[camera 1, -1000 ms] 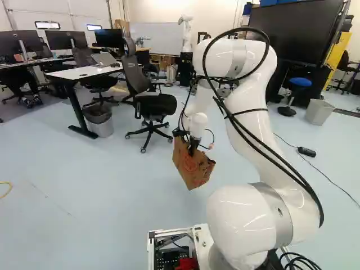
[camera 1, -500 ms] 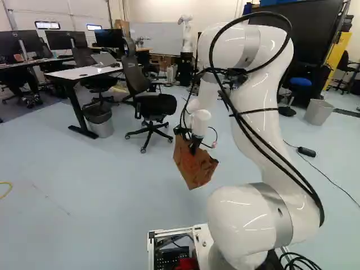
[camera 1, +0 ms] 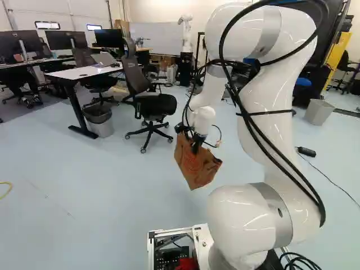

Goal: Pick up the grocery bag from the ground

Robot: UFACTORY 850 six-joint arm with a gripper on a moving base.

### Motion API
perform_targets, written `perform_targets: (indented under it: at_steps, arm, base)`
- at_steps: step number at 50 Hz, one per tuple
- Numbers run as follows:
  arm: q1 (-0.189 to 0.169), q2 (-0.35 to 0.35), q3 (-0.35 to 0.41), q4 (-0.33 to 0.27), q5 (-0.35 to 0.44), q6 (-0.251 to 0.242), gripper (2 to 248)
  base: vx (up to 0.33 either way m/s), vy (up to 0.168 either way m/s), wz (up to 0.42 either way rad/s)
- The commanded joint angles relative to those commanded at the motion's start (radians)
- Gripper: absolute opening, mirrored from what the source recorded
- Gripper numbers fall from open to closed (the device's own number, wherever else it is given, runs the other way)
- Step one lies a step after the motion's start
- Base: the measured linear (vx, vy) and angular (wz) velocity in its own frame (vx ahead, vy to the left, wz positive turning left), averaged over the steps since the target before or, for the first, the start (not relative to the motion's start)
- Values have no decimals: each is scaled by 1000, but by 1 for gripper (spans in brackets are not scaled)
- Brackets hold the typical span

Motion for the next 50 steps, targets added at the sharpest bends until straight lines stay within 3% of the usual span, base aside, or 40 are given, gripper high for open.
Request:
perform_targets:
  at_steps: [29, 50]
  arm:
    - [-2, 181, 136, 0, 0, 0, 19]
    - [-1, 195, 148, -5, 20, 22, 19]
  base:
    - [0, 0, 0]
    - [0, 0, 0]
